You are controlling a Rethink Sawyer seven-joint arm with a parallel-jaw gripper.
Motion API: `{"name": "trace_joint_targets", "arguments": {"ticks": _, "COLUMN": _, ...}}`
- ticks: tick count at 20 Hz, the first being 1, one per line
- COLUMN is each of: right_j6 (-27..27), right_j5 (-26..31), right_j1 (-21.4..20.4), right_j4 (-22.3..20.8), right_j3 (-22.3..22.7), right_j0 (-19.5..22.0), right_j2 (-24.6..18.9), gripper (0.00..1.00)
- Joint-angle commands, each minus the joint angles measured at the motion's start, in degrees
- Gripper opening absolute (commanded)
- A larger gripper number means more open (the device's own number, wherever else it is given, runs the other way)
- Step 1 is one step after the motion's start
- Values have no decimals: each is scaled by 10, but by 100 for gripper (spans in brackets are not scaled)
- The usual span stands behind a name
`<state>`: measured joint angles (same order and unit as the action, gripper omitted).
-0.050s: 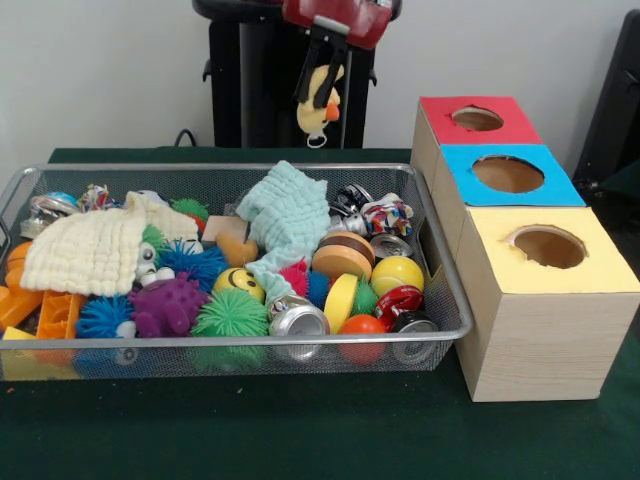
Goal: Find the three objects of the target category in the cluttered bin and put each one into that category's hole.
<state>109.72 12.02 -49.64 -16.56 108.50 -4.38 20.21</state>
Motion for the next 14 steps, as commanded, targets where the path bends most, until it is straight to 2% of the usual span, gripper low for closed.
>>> {"name": "trace_joint_targets", "arguments": {"ticks": 1, "right_j6": 127, "right_j5": 108, "right_j1": 7, "right_j4": 42, "right_j3": -18, "right_j0": -53, "right_j2": 45, "gripper": 0}}
{"name": "trace_joint_targets", "arguments": {"ticks": 5, "right_j6": 162, "right_j5": 136, "right_j1": 30, "right_j4": 66, "right_j3": -35, "right_j0": -100, "right_j2": 75, "gripper": 0}}
{"name": "trace_joint_targets", "arguments": {"ticks": 14, "right_j6": 202, "right_j5": 148, "right_j1": 59, "right_j4": 129, "right_j3": -36, "right_j0": -191, "right_j2": 128, "gripper": 0}}
